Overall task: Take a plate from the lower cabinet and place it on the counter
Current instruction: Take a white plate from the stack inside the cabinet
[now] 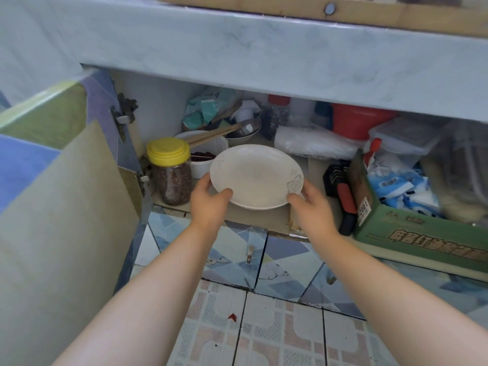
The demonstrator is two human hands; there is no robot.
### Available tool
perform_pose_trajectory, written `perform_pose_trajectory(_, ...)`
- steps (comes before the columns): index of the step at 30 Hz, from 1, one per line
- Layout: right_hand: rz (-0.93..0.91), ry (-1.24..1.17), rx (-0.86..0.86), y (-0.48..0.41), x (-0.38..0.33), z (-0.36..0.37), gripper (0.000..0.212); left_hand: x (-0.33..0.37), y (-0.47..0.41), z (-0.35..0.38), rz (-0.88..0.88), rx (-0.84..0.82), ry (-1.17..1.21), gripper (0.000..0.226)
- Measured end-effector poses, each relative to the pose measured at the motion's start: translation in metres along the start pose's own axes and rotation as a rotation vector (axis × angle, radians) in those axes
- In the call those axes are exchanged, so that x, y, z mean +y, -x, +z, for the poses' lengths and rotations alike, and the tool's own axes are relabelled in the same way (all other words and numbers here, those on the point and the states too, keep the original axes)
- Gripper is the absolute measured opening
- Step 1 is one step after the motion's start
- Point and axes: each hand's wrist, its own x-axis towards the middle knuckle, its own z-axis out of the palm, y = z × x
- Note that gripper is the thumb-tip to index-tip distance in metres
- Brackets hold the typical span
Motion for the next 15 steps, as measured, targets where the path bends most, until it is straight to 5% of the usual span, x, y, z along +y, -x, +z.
perform_pose_trajectory(15,0.224,-0.042,-0.089,0.097,-0.093,-0.035,0.052,0.096,0.09,-0.031,-0.258,0.036,0.012,0.056)
